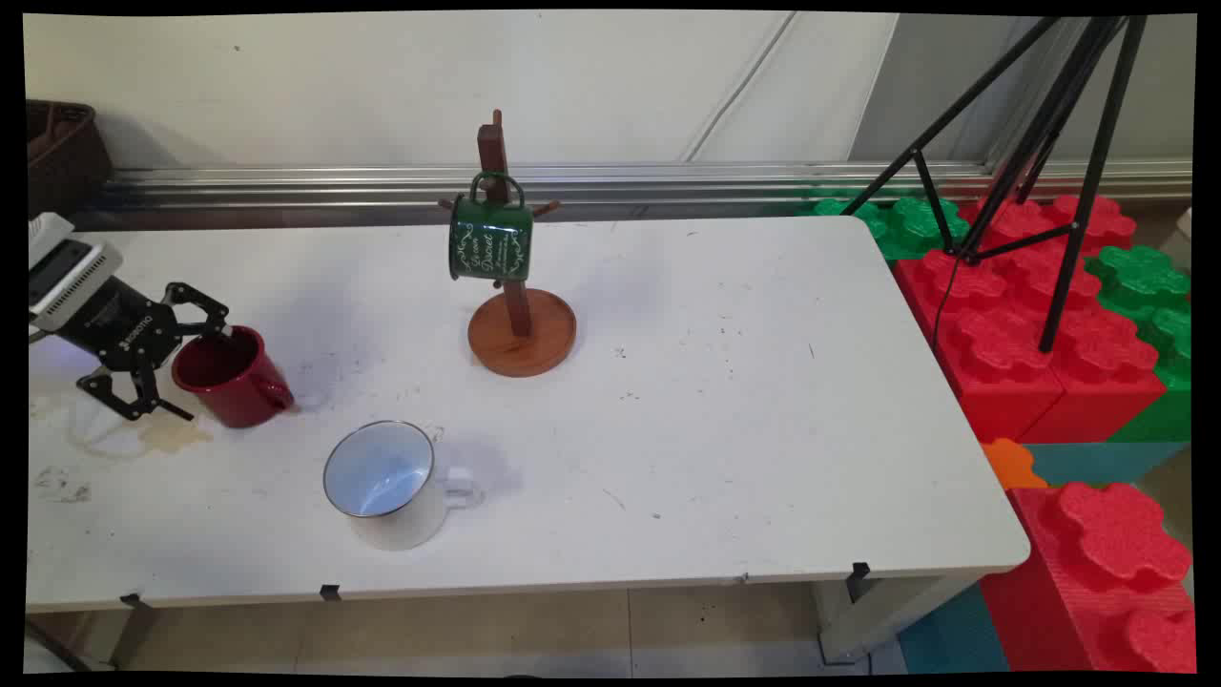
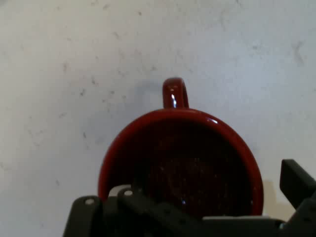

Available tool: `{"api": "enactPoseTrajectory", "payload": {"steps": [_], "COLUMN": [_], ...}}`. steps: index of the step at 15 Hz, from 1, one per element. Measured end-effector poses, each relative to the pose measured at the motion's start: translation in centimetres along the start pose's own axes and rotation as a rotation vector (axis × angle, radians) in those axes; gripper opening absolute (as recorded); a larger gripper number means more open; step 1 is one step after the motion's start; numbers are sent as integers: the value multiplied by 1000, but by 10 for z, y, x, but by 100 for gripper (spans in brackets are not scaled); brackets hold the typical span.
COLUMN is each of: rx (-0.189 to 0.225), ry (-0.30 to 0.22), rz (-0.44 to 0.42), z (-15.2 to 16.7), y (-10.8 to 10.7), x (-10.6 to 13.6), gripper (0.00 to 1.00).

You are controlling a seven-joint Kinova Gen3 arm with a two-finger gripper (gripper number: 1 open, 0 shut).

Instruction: Pick up the green mug from the rack

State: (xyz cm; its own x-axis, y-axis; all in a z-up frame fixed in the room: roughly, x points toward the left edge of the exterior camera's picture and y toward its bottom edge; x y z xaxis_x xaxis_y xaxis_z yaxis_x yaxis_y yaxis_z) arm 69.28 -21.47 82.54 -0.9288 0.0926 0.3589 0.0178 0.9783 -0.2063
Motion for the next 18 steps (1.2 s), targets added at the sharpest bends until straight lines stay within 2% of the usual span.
{"api": "enactPoseTrajectory", "payload": {"steps": [4,10,18], "rx": [8,19,33], "ry": [17,70,192], "rz": [-11,-88,-229], "z": [-7,-27,-60], "y": [-3,-2,0], "x": [3,7,16], "gripper": [100,100,100]}}
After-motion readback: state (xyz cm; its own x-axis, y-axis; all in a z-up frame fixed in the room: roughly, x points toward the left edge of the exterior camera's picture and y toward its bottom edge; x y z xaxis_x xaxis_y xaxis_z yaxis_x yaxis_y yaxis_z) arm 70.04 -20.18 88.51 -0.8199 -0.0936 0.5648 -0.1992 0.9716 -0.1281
